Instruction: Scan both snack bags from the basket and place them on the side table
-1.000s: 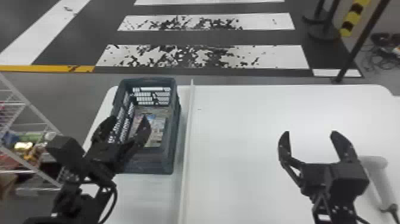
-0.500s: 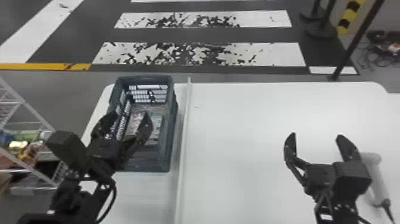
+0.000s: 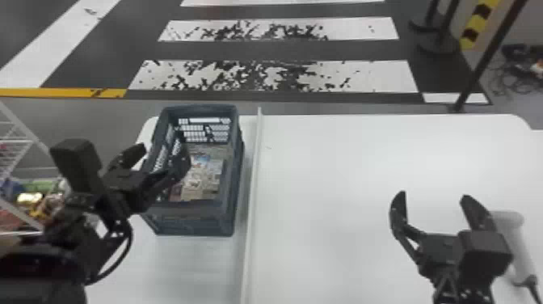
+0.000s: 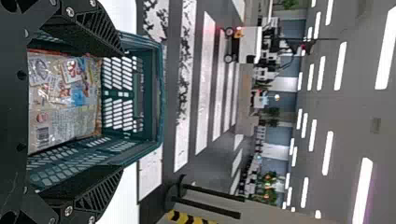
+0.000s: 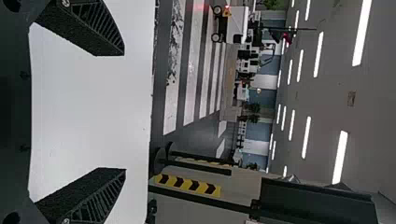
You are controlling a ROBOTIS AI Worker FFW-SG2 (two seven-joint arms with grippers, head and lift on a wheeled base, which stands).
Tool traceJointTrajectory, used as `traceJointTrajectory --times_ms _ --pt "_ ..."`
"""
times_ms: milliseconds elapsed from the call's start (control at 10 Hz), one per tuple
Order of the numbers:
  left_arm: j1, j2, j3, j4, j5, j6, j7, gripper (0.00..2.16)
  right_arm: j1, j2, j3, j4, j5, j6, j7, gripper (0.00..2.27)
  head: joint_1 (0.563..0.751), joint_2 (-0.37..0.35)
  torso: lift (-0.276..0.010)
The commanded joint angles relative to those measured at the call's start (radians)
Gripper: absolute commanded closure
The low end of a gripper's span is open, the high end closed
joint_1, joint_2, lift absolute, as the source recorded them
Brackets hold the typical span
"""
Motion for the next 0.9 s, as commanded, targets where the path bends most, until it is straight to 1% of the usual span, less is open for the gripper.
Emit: traceJointTrajectory --times_ms 0,100,200,300,400,500,600,700,800 --pt "-0.087 0.043 0.000 0.002 0.002 0.161 -0.019 0.15 0.011 0.002 -0.002 -0.004 -0.001 0.000 -0.001 0.04 0.695 0.111 -0.075" --pt "-0.133 0.077 -0.016 0.005 -0.020 0.195 -0.026 0.15 0.019 0.002 -0.002 -0.007 -0.001 -0.003 -0.001 0.04 0.695 0.110 -0.075" --pt "-0.174 0.101 -0.032 0.018 -0.026 0.241 -0.044 0.15 0.030 0.002 -0.002 -0.012 -0.001 -0.006 0.000 0.04 0.695 0.111 -0.075" --pt "-0.210 0.124 -0.055 0.048 -0.045 0.253 -0.050 0.15 0.034 0.002 -0.002 -0.017 -0.001 -0.006 0.000 0.04 0.695 0.109 -0.075" --pt "-0.237 0.147 -0.066 0.090 -0.060 0.253 -0.067 0.15 0.040 0.002 -0.002 -0.026 -0.001 -0.006 -0.001 0.04 0.695 0.107 -0.075" --pt "-0.279 0.166 -0.097 0.146 -0.097 0.256 -0.088 0.15 0.042 0.002 -0.002 -0.032 -0.001 -0.003 0.000 0.04 0.695 0.111 -0.075" --pt "-0.337 0.166 -0.114 0.189 -0.150 0.330 -0.142 0.15 0.042 0.002 -0.002 -0.037 0.001 0.006 0.000 0.04 0.695 0.116 -0.075" --pt "-0.392 0.158 -0.141 0.238 -0.213 0.336 -0.197 0.15 0.042 0.002 0.000 -0.040 0.004 0.012 0.000 0.04 0.695 0.118 -0.075" --pt "-0.441 0.155 -0.192 0.288 -0.259 0.333 -0.239 0.15 0.042 0.002 0.001 -0.043 0.007 0.018 0.000 0.04 0.695 0.118 -0.075"
